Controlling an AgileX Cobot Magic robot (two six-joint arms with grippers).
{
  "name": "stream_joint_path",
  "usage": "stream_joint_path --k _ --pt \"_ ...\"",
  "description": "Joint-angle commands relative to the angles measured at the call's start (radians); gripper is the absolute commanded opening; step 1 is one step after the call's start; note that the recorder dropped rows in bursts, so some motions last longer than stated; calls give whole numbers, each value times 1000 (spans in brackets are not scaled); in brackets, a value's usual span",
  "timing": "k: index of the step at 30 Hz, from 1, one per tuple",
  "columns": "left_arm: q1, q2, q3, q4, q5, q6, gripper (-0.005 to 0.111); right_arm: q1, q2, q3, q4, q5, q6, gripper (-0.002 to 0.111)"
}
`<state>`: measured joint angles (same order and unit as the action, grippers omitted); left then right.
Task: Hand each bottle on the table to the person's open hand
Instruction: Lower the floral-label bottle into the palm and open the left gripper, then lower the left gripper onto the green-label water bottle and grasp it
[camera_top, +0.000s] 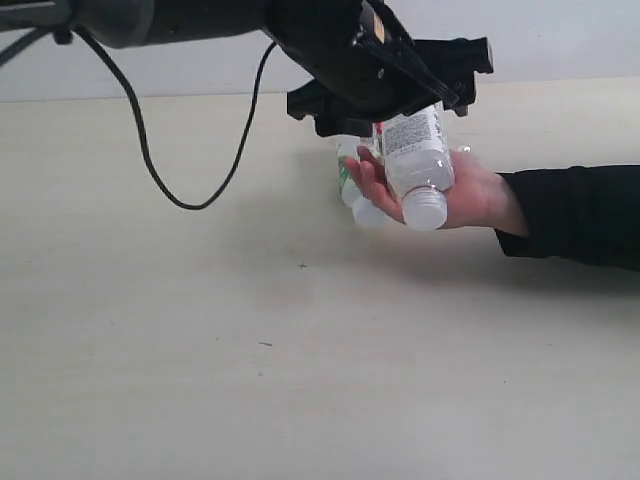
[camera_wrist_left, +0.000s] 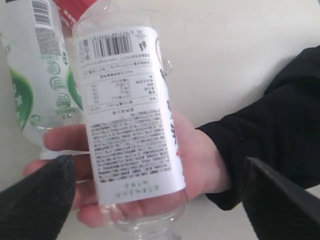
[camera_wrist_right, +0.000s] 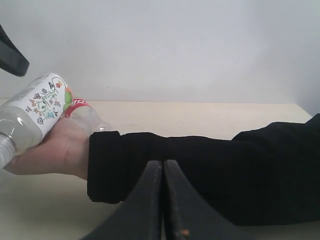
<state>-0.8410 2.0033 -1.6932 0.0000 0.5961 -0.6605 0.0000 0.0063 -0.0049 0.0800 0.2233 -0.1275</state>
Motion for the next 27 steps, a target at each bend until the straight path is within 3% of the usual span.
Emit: stream_joint_path --k 1,15,20,27 --pt "2 -78 -7 0 101 73 85 0 -6 5 -2 -2 -2 0" --pt "2 -176 -7 125 386 144 85 0 -6 5 -2 -2 -2 0" --pt "2 -163 -7 136 342 128 85 0 -6 5 -2 -2 -2 0" --pt "6 -70 -12 240 109 27 85 0 -6 5 -2 -2 -2 0"
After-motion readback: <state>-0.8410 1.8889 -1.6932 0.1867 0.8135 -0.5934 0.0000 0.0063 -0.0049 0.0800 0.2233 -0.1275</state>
